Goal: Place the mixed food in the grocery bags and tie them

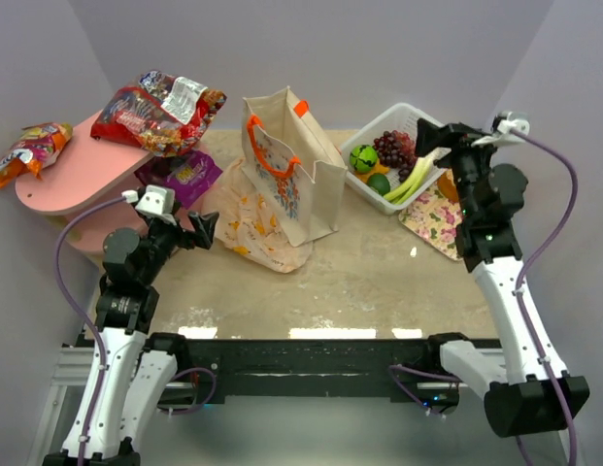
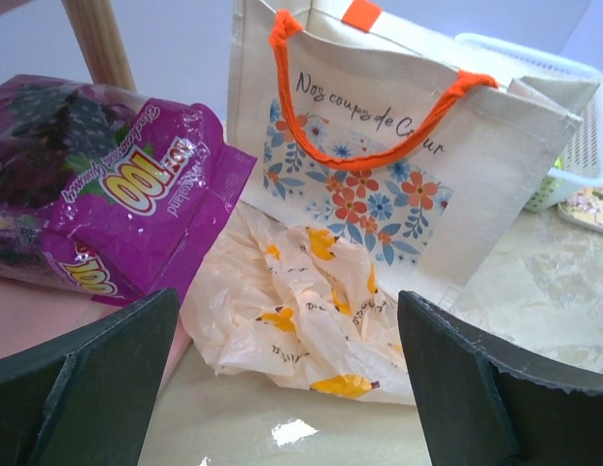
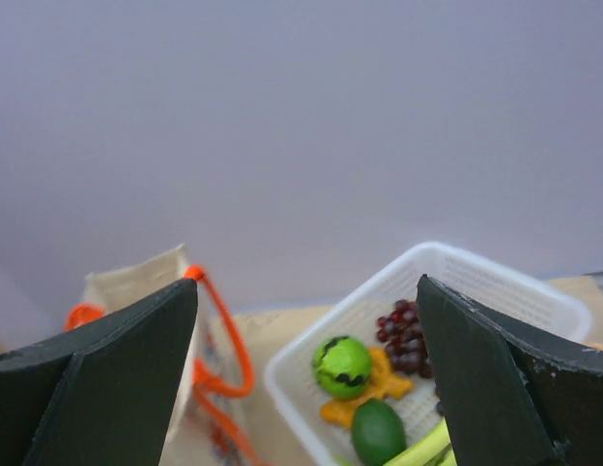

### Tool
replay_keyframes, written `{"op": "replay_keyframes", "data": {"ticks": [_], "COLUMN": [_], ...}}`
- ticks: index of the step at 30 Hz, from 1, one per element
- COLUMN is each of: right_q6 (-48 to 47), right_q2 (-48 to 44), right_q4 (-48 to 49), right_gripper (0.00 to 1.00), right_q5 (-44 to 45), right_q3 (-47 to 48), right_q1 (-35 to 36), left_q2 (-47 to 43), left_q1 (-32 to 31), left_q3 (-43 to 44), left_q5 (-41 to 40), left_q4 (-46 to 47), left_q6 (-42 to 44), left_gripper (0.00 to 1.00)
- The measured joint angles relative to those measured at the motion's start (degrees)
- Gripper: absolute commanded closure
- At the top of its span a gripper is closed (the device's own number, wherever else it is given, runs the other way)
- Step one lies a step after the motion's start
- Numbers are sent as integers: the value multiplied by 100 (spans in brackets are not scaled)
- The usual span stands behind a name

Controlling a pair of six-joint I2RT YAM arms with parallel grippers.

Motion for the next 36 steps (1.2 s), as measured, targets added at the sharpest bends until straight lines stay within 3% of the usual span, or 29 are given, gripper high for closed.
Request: {"op": "replay_keyframes", "data": {"ticks": [4,9,16,22,34,36], "right_q6": [118,-138,-1005,-1803,-2500,-2529], "right_q2": [686,1521,2238,3495,5578,5788], "right_q4": [-820,-1849,-2876,-3606,-4870,-4975], "right_gripper": [1,1,1,7,24,36], "right_q5": [-1196,-1368,-238,597,1298,1316], "right_q3": [1174,2015,2905,4360,5851,5936], "right_q1": [50,828,2662,3801,3862,3864], "left_q2": [59,496,1604,1665,1722,1738], "left_q1": [-7,-151,-1707,-1884,-1858,-1829], "left_q3": [0,61,866,953,636,636], "left_q5": [-109,164,-103,-330,-479,-476], "left_q4": [208,396,442,575,540,485], "left_q6": [-372,-487,-374,-387,-481,-483], "left_gripper": [0,2,2,0,0,0]}}
